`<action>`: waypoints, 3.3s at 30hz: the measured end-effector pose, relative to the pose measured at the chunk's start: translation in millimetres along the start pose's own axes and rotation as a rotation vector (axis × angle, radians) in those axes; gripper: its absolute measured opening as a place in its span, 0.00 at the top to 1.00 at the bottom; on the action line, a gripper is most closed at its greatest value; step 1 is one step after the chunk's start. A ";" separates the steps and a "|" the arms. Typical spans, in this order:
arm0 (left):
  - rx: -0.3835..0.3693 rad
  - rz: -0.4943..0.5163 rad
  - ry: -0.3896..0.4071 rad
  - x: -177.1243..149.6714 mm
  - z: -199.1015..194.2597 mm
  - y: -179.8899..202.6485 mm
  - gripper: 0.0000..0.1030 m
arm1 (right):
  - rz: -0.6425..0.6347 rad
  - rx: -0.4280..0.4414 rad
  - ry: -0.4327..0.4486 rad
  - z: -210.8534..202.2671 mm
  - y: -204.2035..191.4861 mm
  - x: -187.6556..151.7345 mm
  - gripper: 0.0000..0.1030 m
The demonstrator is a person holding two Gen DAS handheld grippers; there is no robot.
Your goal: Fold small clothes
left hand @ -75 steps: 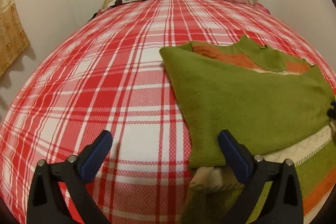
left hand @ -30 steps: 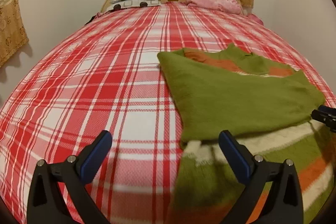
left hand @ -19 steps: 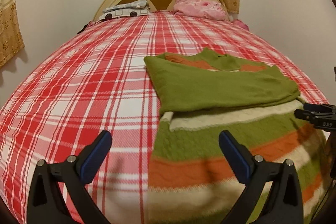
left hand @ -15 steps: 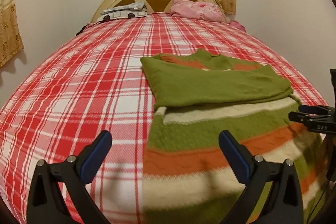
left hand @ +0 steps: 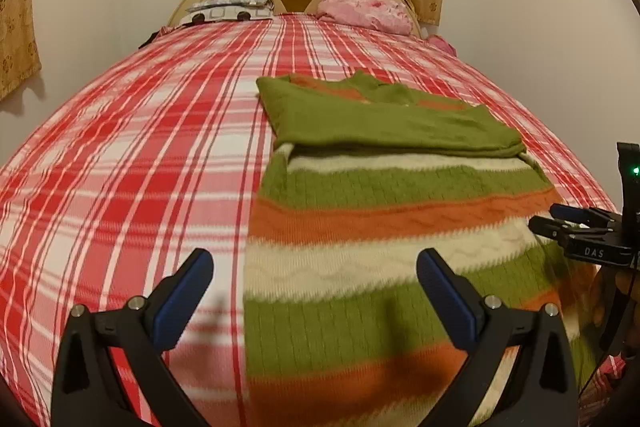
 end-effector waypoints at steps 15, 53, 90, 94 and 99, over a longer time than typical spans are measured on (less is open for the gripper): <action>0.014 -0.035 -0.037 -48.1 -24.1 -18.5 0.00 | -0.035 -0.003 -0.002 -26.0 -19.3 -35.7 0.27; -0.079 -0.138 -0.223 -135.0 -74.2 -27.7 0.32 | -0.035 -0.018 -0.011 -97.5 -30.4 -125.8 0.27; -0.100 -0.017 -0.239 -152.1 -70.9 -7.6 0.64 | 0.122 0.096 -0.011 -128.3 -1.5 -174.5 0.85; -0.101 -0.010 -0.214 -146.9 -76.8 -7.5 0.84 | 0.172 0.157 0.032 -131.5 1.2 -173.8 0.88; -0.127 0.066 -0.129 -138.7 -94.1 7.9 0.86 | 0.209 0.174 0.046 -129.4 6.6 -174.2 0.89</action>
Point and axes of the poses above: each gripper's, at about its wrist camera, not at the fingertips, and z roughly the way its jaws point, y to its right, x to its top, the point moved 8 cm from there along z, roughly the way its jaws point, and after that the axes turned 10 degrees about -z, right-handed, at the moved point
